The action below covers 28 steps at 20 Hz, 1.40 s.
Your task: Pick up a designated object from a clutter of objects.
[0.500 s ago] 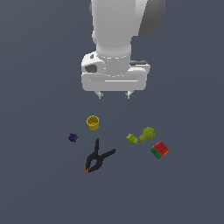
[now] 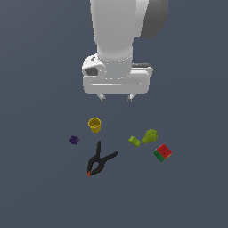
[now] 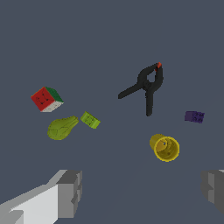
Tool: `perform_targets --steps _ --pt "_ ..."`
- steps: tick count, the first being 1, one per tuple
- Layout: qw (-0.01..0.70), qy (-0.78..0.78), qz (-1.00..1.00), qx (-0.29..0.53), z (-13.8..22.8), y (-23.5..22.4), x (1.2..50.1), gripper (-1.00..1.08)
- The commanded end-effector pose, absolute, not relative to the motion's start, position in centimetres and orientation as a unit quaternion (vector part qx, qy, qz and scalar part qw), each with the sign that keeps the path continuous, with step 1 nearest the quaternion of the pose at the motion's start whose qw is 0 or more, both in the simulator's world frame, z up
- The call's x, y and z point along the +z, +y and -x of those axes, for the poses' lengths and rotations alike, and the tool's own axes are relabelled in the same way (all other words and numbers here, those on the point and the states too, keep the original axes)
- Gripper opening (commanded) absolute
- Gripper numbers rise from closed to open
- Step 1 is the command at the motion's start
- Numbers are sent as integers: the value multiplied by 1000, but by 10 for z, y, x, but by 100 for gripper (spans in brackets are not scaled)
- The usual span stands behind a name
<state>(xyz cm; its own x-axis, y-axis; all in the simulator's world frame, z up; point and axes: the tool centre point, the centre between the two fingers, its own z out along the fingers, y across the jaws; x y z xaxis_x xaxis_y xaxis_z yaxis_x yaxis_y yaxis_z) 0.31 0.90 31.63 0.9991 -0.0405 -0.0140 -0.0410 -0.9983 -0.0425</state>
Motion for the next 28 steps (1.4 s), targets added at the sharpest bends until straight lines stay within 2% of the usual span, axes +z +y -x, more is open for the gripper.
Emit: perform_targets --steps 1,8,15,28 --pt "24 24 999 8 -4 10 316 100" --pt "24 32 999 7 -9 7 311 100" --pt "24 64 998 7 -29 0 288 100" --pt "18 180 984 5 -90 -33 191 100"
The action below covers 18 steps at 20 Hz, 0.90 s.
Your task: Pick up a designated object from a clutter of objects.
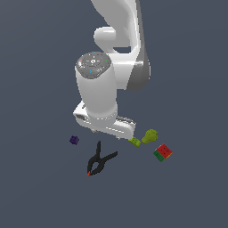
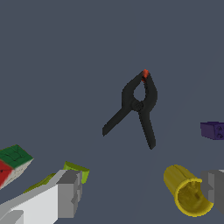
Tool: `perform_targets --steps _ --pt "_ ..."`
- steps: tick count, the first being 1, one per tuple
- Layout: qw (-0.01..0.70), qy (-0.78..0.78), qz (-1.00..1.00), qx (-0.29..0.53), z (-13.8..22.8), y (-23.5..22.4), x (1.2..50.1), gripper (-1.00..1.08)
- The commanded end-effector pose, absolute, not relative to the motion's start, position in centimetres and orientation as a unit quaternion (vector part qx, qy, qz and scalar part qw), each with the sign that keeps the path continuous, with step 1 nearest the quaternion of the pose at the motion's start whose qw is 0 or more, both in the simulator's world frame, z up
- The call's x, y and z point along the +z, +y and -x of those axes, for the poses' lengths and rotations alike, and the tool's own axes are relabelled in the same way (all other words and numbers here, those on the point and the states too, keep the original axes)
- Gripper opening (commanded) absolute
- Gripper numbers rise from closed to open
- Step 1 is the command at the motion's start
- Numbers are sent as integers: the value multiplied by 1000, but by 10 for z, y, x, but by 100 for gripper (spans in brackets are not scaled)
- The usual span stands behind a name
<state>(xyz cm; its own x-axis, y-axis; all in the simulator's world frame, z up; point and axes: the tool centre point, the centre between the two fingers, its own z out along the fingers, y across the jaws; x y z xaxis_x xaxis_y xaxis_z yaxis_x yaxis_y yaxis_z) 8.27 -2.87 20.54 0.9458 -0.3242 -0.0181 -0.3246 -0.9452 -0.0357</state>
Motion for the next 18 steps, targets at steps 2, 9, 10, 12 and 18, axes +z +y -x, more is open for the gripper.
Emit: perform_targets --steps 2,9,10,12,18 --pt "15 199 980 5 -98 -40 173 100" --pt "7 256 967 3 -116 -59 114 100" --pt "6 262 965 2 -118 -61 108 100" --pt "4 272 962 2 -121 -65 96 100" --pt "1 291 957 0 -125 -72 74 100"
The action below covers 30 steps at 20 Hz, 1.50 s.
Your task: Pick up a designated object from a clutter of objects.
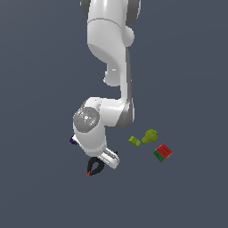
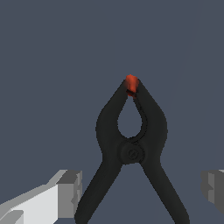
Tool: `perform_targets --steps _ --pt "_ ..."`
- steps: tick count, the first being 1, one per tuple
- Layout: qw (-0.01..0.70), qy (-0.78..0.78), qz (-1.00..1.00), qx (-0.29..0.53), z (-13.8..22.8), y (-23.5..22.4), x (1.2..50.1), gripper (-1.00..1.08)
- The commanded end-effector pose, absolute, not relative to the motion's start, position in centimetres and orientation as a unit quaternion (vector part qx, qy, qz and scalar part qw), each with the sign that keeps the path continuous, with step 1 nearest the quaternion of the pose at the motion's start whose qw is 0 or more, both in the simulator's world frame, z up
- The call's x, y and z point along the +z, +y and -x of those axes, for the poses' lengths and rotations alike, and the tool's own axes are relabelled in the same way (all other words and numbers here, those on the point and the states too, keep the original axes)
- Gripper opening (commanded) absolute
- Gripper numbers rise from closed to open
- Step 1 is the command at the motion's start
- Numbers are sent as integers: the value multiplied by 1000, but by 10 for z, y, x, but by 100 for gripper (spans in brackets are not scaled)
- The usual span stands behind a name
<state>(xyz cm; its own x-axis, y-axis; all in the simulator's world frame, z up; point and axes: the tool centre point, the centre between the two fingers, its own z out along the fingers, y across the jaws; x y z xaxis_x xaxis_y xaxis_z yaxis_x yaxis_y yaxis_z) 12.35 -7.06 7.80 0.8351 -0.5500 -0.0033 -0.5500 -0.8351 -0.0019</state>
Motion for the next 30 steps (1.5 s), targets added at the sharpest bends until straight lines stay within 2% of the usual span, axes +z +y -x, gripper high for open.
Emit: perform_targets --steps 1,8,17,23,24,30 --pt "0 293 956 0 -125 -73 72 100" --pt "0 294 956 1 -125 -73 67 100" --pt "0 295 956 0 -124 -73 27 100" --pt "0 295 956 0 -125 -73 19 100" --pt "0 295 956 0 -125 -73 19 -100" --pt "0 295 956 0 -125 -73 19 -100"
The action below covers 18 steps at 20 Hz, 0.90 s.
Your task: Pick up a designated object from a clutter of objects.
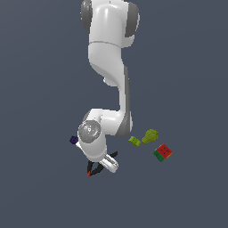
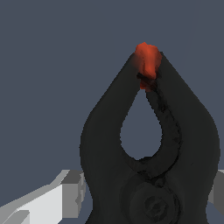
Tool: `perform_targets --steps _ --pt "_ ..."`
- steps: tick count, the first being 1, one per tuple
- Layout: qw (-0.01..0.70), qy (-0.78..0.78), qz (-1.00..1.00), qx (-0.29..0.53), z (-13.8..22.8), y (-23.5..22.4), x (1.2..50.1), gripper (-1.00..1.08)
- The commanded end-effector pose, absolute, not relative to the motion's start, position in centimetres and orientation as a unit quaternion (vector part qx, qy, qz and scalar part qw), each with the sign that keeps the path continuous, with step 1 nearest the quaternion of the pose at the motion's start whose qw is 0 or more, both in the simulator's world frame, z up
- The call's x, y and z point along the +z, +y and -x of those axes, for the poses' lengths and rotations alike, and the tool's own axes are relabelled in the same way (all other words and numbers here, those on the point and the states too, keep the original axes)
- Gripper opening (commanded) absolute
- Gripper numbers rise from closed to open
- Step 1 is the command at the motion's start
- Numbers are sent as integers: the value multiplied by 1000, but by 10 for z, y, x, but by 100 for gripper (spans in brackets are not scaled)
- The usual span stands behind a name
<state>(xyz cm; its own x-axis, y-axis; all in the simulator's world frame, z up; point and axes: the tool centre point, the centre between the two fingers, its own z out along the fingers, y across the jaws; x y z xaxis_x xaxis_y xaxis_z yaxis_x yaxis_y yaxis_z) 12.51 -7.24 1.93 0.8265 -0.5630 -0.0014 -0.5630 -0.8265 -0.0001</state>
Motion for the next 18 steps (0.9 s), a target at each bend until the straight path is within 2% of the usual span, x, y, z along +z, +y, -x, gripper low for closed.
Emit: perform_targets --steps 1,10,18 --pt "0 295 956 0 -125 -73 19 -100" --pt "0 295 956 0 -124 -75 30 -100" --pt "0 295 956 0 -120 -85 78 -100"
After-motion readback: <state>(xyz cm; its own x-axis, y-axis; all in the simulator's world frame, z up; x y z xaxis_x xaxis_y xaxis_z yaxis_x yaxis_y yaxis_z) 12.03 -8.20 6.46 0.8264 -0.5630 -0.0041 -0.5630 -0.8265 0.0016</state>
